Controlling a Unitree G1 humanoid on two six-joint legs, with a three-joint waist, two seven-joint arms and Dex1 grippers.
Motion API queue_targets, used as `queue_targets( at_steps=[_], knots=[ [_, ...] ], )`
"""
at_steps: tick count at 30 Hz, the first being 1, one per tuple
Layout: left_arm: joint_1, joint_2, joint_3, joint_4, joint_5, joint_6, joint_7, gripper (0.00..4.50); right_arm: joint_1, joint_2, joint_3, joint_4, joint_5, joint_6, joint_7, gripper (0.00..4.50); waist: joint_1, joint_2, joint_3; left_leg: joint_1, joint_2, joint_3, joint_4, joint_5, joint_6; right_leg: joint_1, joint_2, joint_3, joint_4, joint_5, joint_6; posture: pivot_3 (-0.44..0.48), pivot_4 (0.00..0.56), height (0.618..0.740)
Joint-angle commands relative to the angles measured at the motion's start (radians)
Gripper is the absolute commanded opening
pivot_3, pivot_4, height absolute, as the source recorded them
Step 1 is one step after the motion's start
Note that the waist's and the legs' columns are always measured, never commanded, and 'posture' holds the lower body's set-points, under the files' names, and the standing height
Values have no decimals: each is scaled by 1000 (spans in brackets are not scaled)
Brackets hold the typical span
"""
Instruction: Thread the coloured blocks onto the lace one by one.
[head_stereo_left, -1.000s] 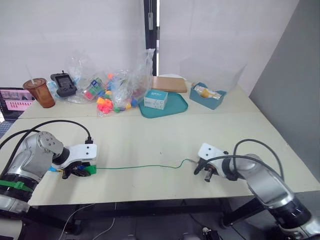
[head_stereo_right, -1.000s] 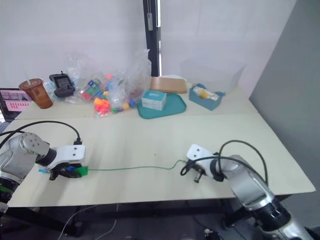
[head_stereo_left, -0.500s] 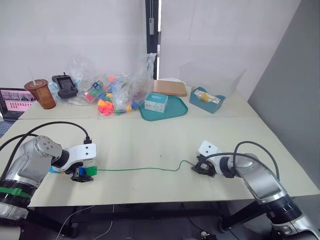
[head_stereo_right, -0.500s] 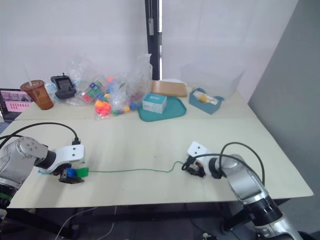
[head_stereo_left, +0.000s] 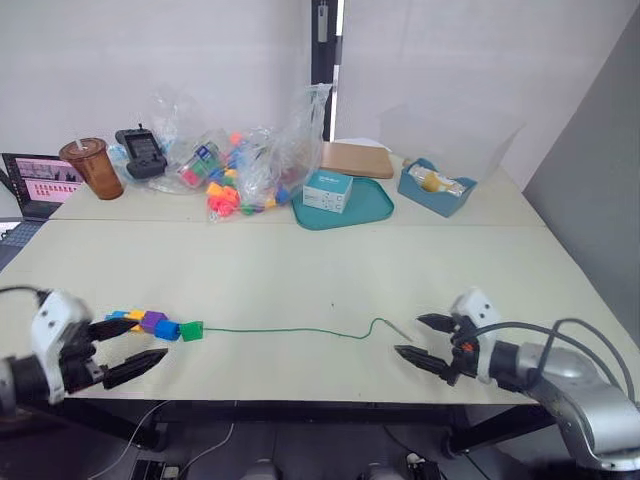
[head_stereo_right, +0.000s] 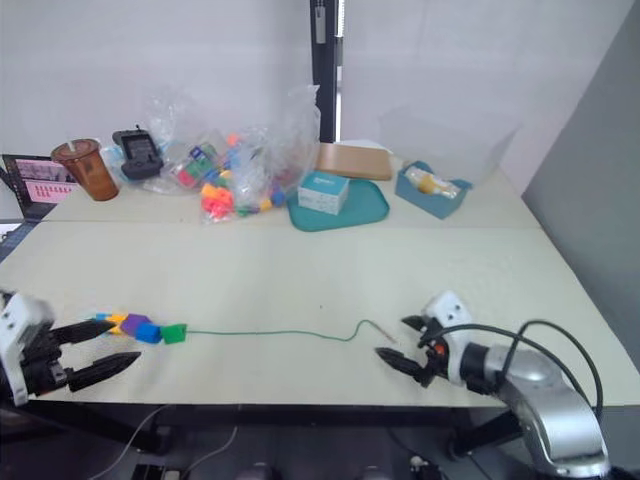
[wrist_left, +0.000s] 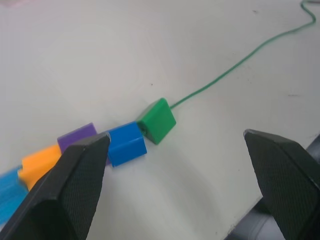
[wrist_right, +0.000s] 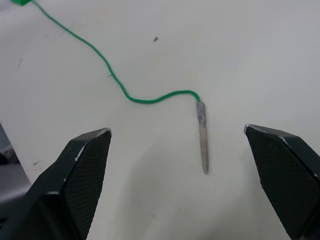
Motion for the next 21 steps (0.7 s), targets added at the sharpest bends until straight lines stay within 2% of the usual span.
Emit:
queue_targets(
  at_steps=[1,7,13,21],
  knots=[
    [61,-23,86,93,-29,-175,16,4500,62,7,-108,45,17,-78,-31,4480,3,-2,0,1,0,0,0,0,-1,1,0,0,0,0,0,0,150,740],
    [90,-18,79,306,-51,-316,50,4500,149,-38,-176,194,29,-202,36,4480,3,-2,0,8,-1,0,-1,0,-1,8,-1,0,-2,0,0,0,150,740],
    [108,-12,20,342,-60,-375,76,4500,156,-88,-182,303,24,-293,80,4480,1,-2,0,9,-1,0,-2,0,-1,11,-1,0,-6,1,0,0,150,740],
    [125,-1,-9,363,-78,-407,104,4500,141,-93,-157,312,33,-301,85,4480,-2,-2,0,10,-1,1,-4,0,-1,12,-1,0,-7,1,0,0,150,740]
  ],
)
